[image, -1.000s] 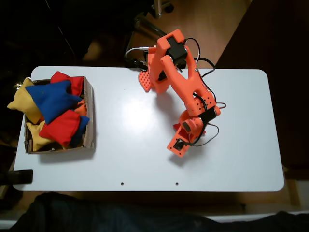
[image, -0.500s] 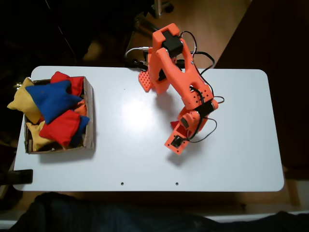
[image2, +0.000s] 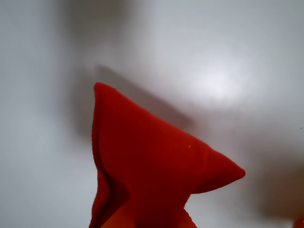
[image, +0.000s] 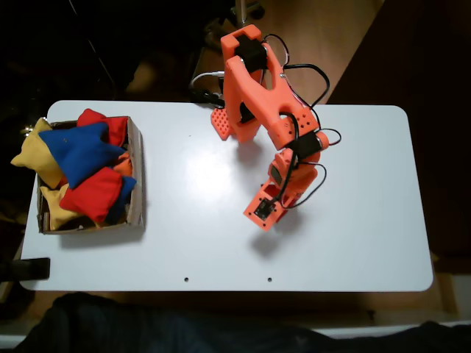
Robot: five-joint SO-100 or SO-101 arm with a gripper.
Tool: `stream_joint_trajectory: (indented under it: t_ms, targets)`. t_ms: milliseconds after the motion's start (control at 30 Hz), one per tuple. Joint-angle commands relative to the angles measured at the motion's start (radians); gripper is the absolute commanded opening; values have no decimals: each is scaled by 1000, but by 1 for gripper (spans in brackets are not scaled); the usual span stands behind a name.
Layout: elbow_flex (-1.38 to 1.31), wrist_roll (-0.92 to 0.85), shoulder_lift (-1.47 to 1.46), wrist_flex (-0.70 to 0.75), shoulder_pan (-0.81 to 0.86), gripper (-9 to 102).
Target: Grasp a bag and put it in the box.
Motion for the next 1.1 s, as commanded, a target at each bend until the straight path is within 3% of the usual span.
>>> stream_joint_trajectory:
  t_ms: [0,567,1067]
  targets:
    - [-52,9,100,23,29,0]
    - [-279,-2,426,184,199,0]
    - [-499,-104,557,224,623,0]
